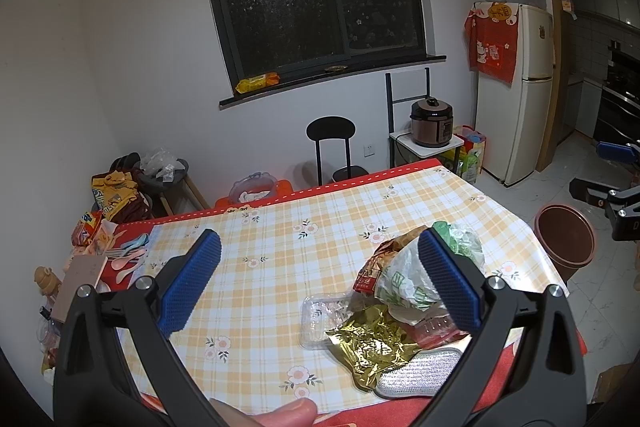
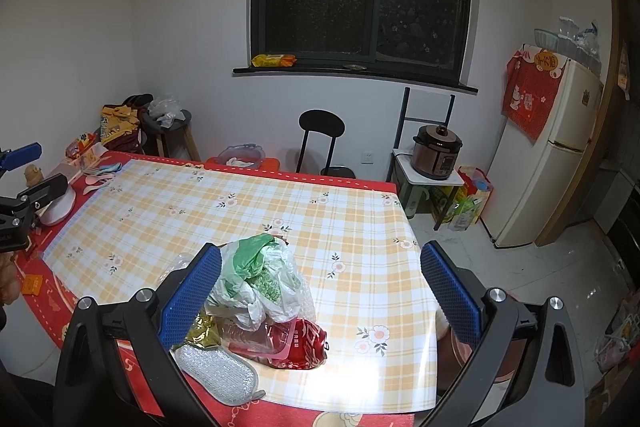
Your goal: Collect trash
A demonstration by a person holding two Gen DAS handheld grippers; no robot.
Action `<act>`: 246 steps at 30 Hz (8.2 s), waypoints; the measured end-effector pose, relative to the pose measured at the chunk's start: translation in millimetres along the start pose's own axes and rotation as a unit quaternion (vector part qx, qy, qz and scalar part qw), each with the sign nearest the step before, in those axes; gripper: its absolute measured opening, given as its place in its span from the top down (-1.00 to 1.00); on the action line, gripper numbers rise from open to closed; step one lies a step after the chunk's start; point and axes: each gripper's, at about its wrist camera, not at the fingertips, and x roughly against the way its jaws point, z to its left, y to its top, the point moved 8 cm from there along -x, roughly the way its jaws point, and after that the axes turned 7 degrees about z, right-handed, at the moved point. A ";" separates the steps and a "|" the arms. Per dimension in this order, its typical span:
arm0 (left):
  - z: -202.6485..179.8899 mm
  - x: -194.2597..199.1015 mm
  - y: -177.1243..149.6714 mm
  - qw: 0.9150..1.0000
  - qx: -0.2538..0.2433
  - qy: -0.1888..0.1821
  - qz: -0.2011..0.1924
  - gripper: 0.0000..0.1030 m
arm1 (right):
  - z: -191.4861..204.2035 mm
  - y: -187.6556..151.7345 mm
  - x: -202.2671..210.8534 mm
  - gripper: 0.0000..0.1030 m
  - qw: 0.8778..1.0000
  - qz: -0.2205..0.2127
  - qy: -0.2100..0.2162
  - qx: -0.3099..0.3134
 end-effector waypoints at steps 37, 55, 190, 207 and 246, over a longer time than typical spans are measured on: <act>-55.9 -86.6 -190.2 0.961 0.208 0.029 0.182 -0.89 | -4.9 -148.6 -116.2 -0.91 0.977 0.085 0.193 -0.037; -27.4 -90.4 -170.8 0.963 0.230 0.004 0.140 -0.87 | 19.1 -102.7 -123.3 -0.91 0.987 0.035 0.153 0.021; 24.6 -161.3 -135.1 0.939 0.219 -0.251 0.085 0.68 | -52.6 -48.9 -99.8 -0.02 0.983 -0.021 0.104 -0.147; -95.0 -134.7 -63.3 0.955 0.218 -0.195 0.050 0.68 | -242.0 -85.0 -91.7 -0.02 0.977 -0.034 0.087 -0.194; -365.9 -172.8 7.5 0.954 0.140 -0.246 0.101 0.68 | -471.9 -176.5 -134.0 -0.90 0.967 0.033 0.012 -0.253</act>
